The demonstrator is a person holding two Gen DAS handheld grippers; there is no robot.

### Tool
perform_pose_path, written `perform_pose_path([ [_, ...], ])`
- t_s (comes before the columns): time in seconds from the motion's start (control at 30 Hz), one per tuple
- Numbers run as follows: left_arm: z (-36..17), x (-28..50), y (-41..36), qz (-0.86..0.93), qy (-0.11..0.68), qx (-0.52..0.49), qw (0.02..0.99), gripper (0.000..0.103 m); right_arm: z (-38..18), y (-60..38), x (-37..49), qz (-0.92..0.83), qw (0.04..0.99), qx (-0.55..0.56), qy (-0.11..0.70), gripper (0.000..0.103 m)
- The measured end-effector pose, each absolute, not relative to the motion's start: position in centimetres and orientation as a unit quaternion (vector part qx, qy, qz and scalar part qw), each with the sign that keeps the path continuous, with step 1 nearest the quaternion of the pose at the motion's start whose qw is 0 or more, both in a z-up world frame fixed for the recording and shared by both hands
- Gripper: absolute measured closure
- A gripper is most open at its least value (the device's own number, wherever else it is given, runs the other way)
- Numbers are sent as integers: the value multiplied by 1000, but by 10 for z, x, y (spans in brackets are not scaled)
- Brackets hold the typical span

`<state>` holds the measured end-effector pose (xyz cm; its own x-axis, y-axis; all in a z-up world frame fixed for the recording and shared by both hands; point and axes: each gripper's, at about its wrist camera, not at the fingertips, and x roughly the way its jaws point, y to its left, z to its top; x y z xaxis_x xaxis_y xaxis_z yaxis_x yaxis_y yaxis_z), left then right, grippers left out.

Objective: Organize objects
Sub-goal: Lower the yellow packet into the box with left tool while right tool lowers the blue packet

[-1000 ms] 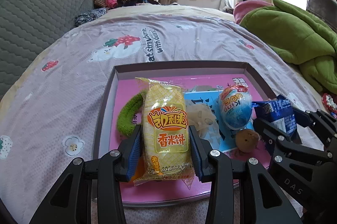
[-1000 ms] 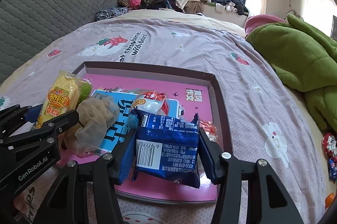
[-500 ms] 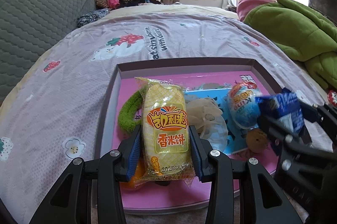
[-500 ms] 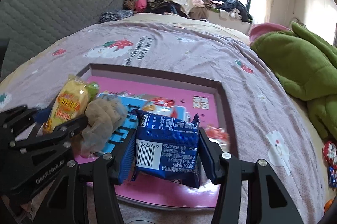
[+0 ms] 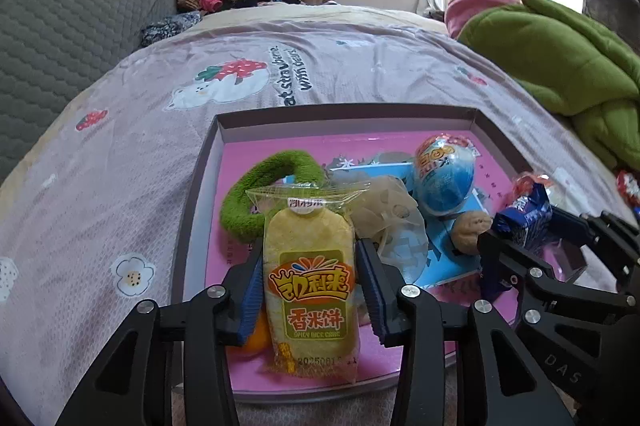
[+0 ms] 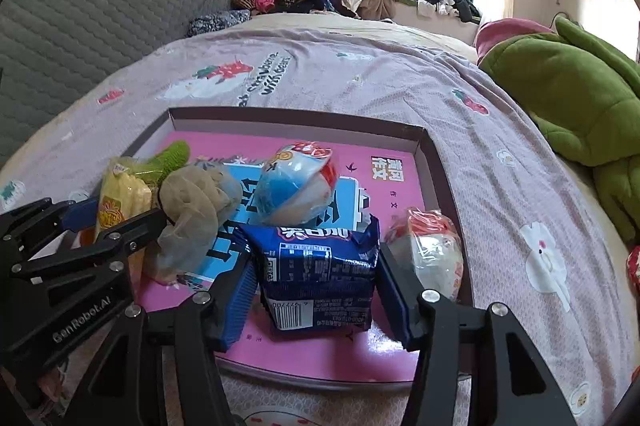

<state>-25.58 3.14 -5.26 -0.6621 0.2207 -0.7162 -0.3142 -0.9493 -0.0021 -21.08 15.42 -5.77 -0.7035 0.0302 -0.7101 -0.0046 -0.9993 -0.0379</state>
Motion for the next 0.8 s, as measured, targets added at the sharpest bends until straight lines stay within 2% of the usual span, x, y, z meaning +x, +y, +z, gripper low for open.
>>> perform_pose_path([
  [0.1,-50,-255,28,907,51,-388,154,41,-55,159,-210,923,7,-384,-3,46],
  [0.23,-51,-253,26,902,47,-399,160,40,-51,161,-206,923,9,-384,2,45],
  [0.47,-46,-243,23,899,36,-395,186,32,-43,163,-205,925,12,-381,3,45],
  [0.8,-23,-231,19,911,49,-371,170,31,-25,159,-211,927,11,-375,2,44],
])
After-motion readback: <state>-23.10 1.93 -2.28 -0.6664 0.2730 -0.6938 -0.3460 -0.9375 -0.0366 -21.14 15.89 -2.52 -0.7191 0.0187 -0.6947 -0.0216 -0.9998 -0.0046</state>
